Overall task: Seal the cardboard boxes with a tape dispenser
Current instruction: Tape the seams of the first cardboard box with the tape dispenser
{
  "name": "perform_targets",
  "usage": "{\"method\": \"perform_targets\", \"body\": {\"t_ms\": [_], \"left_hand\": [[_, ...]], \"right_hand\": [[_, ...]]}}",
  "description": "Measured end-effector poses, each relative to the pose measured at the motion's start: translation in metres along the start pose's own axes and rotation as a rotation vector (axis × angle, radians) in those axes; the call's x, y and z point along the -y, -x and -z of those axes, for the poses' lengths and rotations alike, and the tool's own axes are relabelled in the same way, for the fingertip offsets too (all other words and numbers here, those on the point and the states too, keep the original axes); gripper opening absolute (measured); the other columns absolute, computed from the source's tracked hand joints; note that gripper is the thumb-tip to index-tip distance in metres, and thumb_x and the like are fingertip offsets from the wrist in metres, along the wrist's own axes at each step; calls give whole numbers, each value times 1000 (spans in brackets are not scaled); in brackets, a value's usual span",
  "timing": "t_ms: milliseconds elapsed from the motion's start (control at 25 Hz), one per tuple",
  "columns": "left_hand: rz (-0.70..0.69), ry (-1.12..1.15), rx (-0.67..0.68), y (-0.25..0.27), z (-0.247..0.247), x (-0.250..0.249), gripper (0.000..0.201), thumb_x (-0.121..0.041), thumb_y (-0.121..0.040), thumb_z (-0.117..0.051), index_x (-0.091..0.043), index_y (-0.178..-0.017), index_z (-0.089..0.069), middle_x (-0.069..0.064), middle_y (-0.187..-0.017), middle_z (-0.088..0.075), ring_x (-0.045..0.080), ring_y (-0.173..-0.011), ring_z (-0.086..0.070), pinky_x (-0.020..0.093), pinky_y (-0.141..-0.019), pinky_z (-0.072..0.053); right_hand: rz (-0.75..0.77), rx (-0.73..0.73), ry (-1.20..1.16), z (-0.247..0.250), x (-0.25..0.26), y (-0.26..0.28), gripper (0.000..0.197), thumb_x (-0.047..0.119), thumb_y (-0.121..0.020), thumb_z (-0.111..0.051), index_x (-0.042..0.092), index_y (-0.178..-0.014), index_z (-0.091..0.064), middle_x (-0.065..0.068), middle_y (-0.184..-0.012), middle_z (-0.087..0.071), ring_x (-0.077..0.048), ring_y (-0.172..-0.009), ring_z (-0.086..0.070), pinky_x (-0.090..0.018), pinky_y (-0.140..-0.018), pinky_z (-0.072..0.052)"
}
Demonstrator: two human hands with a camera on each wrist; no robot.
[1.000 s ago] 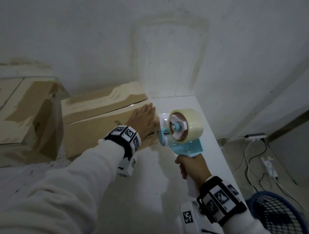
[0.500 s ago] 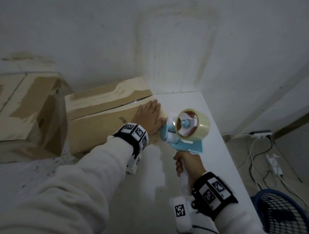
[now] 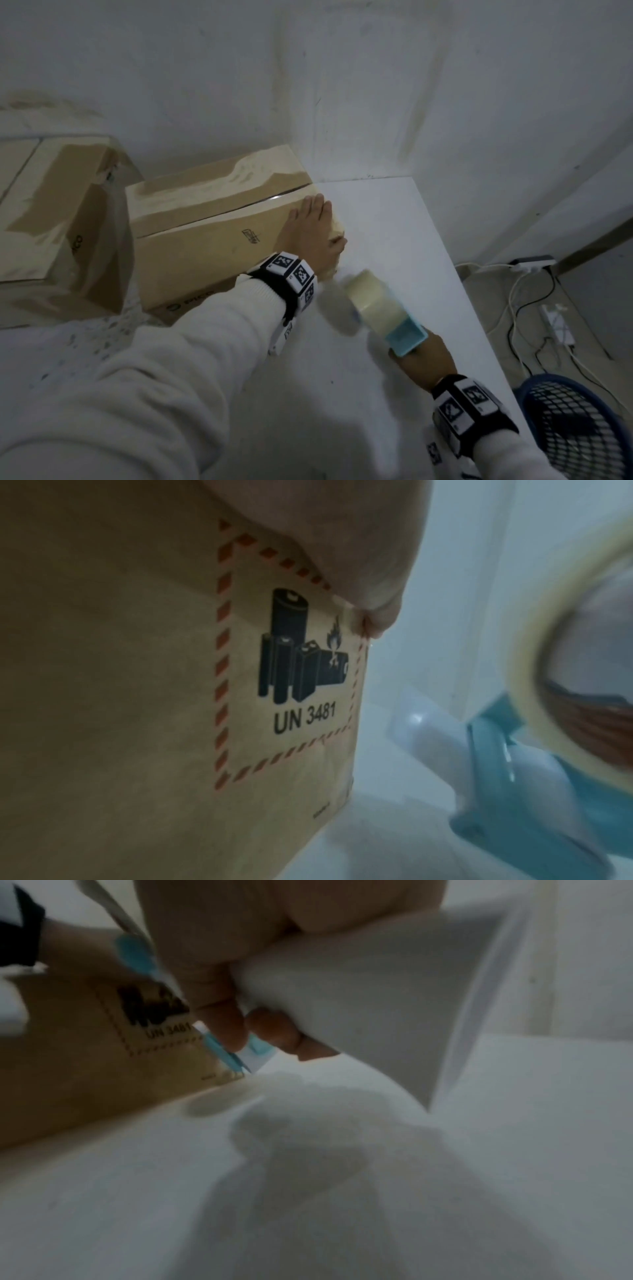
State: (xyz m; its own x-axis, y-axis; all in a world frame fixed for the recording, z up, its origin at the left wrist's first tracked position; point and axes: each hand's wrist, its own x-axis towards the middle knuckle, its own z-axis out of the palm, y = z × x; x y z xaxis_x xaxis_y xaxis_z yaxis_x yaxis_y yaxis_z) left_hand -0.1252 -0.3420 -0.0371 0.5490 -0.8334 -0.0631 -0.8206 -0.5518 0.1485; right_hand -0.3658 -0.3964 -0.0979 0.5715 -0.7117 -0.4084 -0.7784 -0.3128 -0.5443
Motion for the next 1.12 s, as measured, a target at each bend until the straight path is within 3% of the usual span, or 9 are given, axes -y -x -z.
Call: {"method": "perform_targets", "body": {"t_ms": [80, 280, 560, 640, 760, 840, 920, 1040, 1120], "left_hand": [[-39, -65, 30, 1, 3, 2, 78, -52, -93, -38, -5, -149, -10, 13, -158, -8, 27, -146, -9, 39, -118, -13], [-148, -102, 58, 3, 4, 6, 79, -48, -92, -43, -6, -149, -8, 12, -159, -6, 27, -147, -7, 39, -119, -14], [-272, -36, 165, 6, 13, 18, 86, -35, -89, -51, -4, -149, 2, 11, -159, 4, 25, -147, 2, 37, -119, -7], [-281, 11, 103, 9, 12, 20, 88, -33, -88, -55, -2, -149, 0, 14, -158, -5, 27, -147, -6, 35, -120, -11], [-235, 40, -44, 25, 8, 26, 84, -37, -86, -59, -3, -148, -13, 13, -153, -24, 26, -141, -24, 34, -116, -20], [-179, 91, -82, 38, 7, 36, 82, -43, -86, -59, -5, -147, -19, 10, -152, -28, 25, -139, -27, 35, -115, -21], [-114, 173, -148, 52, 10, 53, 79, -45, -86, -57, -6, -147, -23, 9, -152, -30, 25, -140, -28, 37, -116, -23], [-19, 289, -307, 74, 17, 88, 73, -46, -87, -49, -6, -145, -29, 10, -152, -32, 24, -142, -26, 40, -117, -23], [60, 344, -382, 88, 18, 113, 70, -46, -86, -44, -6, -144, -33, 10, -151, -33, 23, -142, -26, 39, -116, -23]], "right_hand": [[161, 184, 310, 0, -4, 3, 37, 30, -80, -62, 19, -112, -49, -5, -104, -65, -28, -94, -63, -27, -70, -42], [571, 305, 596, -27, 20, -14, 38, 27, -79, -59, 17, -111, -42, -4, -111, -60, -29, -101, -59, -30, -73, -34], [761, 234, 802, -57, 58, -42, 46, 21, -83, -56, 16, -126, -41, -6, -121, -54, -27, -111, -50, -39, -90, -32], [812, 234, 812, -63, 62, -44, 53, 23, -69, -70, 19, -115, -45, -4, -105, -62, -30, -97, -56, -41, -81, -40], [790, 227, 874, -71, 60, -42, 76, 26, -29, -86, 25, -96, -50, 3, -82, -66, -25, -69, -63, -36, -61, -52], [744, 216, 848, -66, 64, -40, 73, 21, -43, -86, 21, -110, -58, -9, -117, -63, -38, -102, -61, -52, -85, -49], [713, 92, 623, -57, 73, -36, 56, 2, -67, -65, 15, -121, -55, -16, -139, -45, -41, -126, -43, -56, -100, -32], [759, -344, 298, -39, 105, -32, 24, 6, -61, -47, 11, -82, -56, -9, -89, -58, -29, -84, -54, -33, -70, -30], [752, -545, 118, -28, 131, -39, 15, 14, -69, -47, 11, -80, -57, -7, -86, -56, -23, -82, -47, -30, -71, -26]]}}
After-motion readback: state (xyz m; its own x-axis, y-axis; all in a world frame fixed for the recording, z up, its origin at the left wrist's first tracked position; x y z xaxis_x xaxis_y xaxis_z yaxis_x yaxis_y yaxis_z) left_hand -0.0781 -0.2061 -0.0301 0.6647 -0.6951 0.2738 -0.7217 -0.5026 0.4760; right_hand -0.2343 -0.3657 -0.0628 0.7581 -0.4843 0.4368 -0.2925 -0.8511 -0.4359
